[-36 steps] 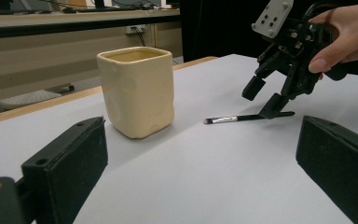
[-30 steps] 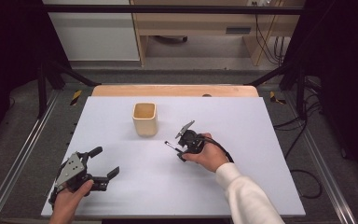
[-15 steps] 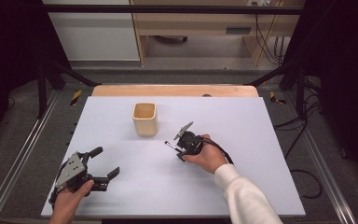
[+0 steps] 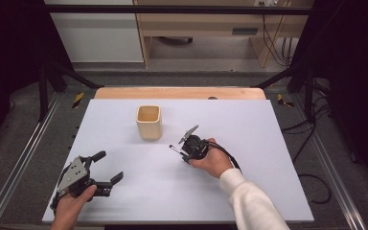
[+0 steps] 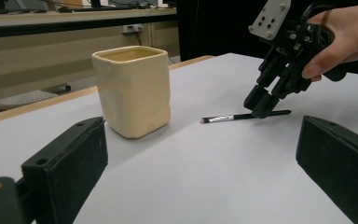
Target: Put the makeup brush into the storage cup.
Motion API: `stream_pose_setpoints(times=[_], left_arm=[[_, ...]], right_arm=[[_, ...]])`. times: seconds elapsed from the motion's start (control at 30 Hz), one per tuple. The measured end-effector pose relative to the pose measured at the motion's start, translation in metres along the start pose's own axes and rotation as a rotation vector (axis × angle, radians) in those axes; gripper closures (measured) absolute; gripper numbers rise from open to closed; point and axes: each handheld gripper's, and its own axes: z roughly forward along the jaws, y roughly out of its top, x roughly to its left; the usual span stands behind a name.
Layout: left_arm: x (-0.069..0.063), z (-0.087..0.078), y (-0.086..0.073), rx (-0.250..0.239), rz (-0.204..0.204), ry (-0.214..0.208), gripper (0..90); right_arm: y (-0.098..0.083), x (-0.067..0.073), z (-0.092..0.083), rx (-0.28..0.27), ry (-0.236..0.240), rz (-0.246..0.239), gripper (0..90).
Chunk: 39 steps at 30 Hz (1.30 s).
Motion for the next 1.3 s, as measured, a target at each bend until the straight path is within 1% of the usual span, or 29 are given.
stream_pose_setpoints(times=[0.17, 0.33, 0.6, 0.8, 1.3], left_arm=[[-0.0001, -0.0001, 0.0001, 0.003, 0.0, 0.0, 1.8], [-0.0004, 0.0006, -0.0001, 0.007, 0.008, -0.004, 1.9], [-0.0009, 0.0015, -0.0005, 0.006, 0.002, -0.008, 1.9], [-0.0016, 0.0023, -0.0005, 0.01, 0.006, -0.013, 1.9], [-0.0024, 0.0031, -0.0005, 0.011, 0.007, -0.017, 1.8]], right_arm=[[-0.0003, -0.0015, 0.0011, 0.006, 0.002, -0.008, 73.7], [0.0005, 0.0002, 0.0022, 0.007, -0.002, 0.002, 76.7], [0.0003, -0.0019, 0.0029, 0.017, -0.004, 0.012, 78.8], [0.0001, -0.0023, 0.0039, 0.029, -0.005, 0.006, 81.2], [0.0004, -0.0032, 0.0057, 0.032, 0.011, 0.025, 83.9]])
